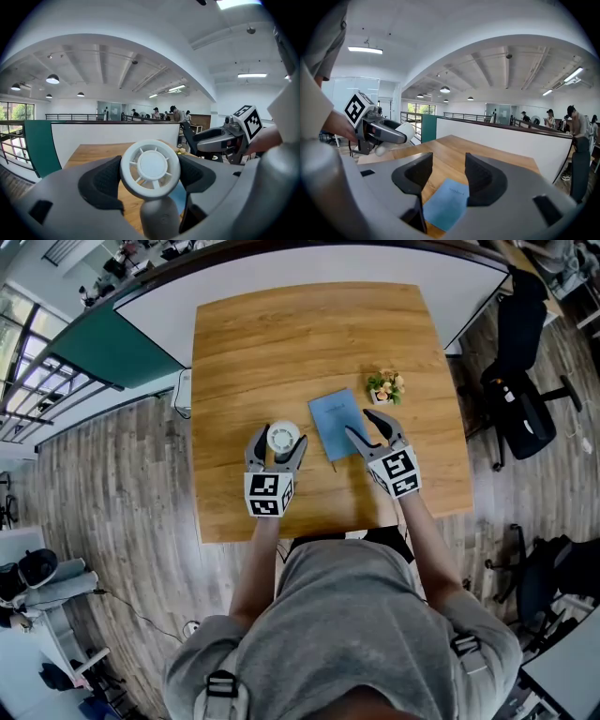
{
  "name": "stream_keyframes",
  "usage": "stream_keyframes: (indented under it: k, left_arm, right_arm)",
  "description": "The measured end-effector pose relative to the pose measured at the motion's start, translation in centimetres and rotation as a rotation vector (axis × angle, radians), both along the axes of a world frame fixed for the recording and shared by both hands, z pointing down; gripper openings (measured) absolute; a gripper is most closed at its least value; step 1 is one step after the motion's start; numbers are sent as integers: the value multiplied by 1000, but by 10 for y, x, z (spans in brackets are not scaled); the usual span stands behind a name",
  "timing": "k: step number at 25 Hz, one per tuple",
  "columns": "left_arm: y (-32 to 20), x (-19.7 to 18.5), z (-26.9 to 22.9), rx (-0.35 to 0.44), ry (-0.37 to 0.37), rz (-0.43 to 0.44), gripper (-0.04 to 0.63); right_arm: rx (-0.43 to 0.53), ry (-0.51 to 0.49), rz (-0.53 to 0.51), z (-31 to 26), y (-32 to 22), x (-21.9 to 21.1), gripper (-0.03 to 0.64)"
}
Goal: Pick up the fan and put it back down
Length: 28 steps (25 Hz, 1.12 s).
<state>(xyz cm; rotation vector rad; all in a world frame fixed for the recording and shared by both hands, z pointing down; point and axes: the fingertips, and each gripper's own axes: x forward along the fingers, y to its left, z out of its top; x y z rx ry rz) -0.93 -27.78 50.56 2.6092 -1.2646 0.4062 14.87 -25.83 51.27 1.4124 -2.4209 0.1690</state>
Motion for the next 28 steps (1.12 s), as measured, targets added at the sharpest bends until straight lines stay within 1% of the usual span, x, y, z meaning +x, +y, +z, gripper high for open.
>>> stream_keyframes:
  k: [3, 8, 13, 28]
  left_arm:
    - [-1, -3, -19, 31, 8, -6, 364]
    - [-4, -6, -34, 65, 1, -9, 364]
    - [-7, -11, -34, 64, -11, -17, 364]
    - [-10, -13, -27, 54, -25, -31, 364]
  right_arm:
    - [34, -5, 8, -18, -3, 0, 207]
    - [50, 8, 3, -26, -6, -2, 207]
    - [53, -7, 7, -30, -9, -4, 207]
    - [38, 6, 13, -26, -14, -3, 206]
